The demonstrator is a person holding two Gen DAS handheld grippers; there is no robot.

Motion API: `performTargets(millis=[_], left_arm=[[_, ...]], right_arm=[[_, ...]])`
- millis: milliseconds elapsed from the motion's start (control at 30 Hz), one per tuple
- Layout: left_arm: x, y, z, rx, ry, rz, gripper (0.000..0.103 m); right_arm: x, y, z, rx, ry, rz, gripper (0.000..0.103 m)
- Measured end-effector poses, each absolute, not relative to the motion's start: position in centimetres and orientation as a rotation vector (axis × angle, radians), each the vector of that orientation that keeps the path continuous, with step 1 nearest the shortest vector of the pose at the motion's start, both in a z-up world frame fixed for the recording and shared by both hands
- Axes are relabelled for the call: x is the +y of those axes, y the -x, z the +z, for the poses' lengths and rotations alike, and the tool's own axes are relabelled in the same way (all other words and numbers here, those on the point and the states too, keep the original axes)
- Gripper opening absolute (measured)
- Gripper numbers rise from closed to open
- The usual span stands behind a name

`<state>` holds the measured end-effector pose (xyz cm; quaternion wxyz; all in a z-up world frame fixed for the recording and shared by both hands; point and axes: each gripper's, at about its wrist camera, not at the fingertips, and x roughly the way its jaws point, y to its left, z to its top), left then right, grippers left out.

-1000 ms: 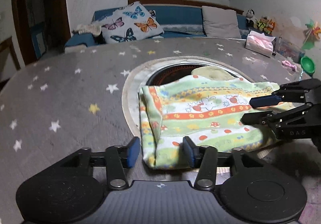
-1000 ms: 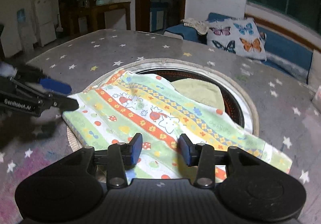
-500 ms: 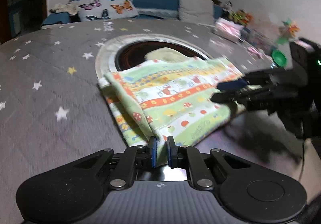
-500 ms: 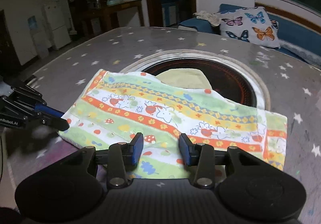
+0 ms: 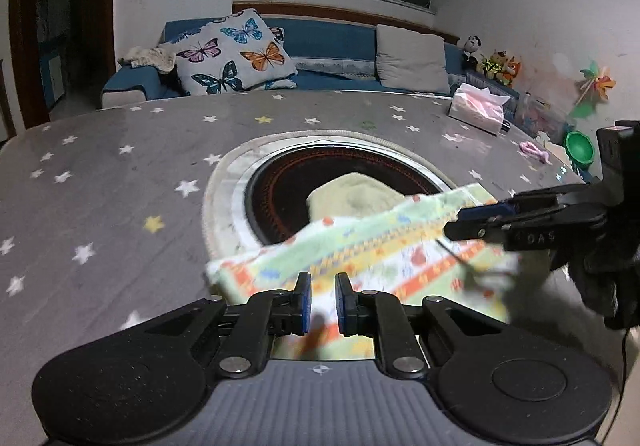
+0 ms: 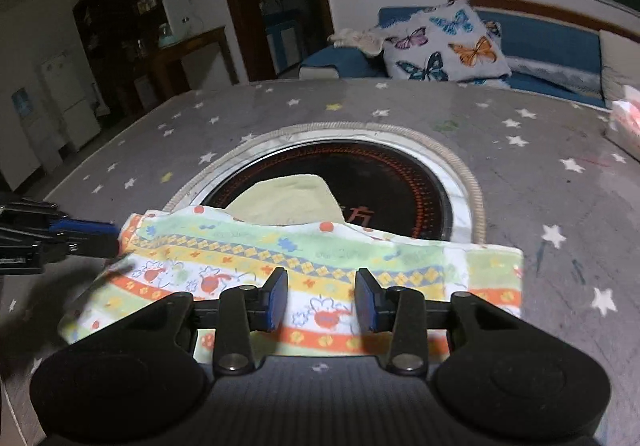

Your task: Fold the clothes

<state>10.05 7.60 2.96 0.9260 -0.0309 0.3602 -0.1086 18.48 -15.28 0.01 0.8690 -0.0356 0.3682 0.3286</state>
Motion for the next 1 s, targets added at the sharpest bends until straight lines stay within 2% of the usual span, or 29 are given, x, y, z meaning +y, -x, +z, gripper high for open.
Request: performTargets(millis=[67,400,667,767,967,1000], left_arm=[[6.9,-11.6,2.5,0.747,0.065,-0.23,0.015],[6.0,-15.3,0.0,0.791,0.033,-0.193,0.016],[4.7,-12.5,1.9,0.719,0.021,-0.209,0.051],[3.1,-10.8,2.5,0.674,-0.021,-0.235,0.057],[0.0,-8.2,1.9,0.635,-0.131,-0.258,0.058],[0.0,-8.0,1.7,0.638,-0.133,-0.254,0.058]], right_arm=[[-14.5,-19.2,-0.2,0.773,0.096,0.685,0.03],[-14.6,-21.3,-0.6,0.776,0.095,0.581,0.026],[-18.5,-16.5,1.8,0.744,0.143,0.623,0.027],[-19.2,-14.1,2.2,0.727,0.154,0.634,0.027],[-20.5,-12.0,1.3,0.725,0.157,0.626,0.025],[-20.8,-11.9,1.1,0.732,0.151,0.619,0.023]])
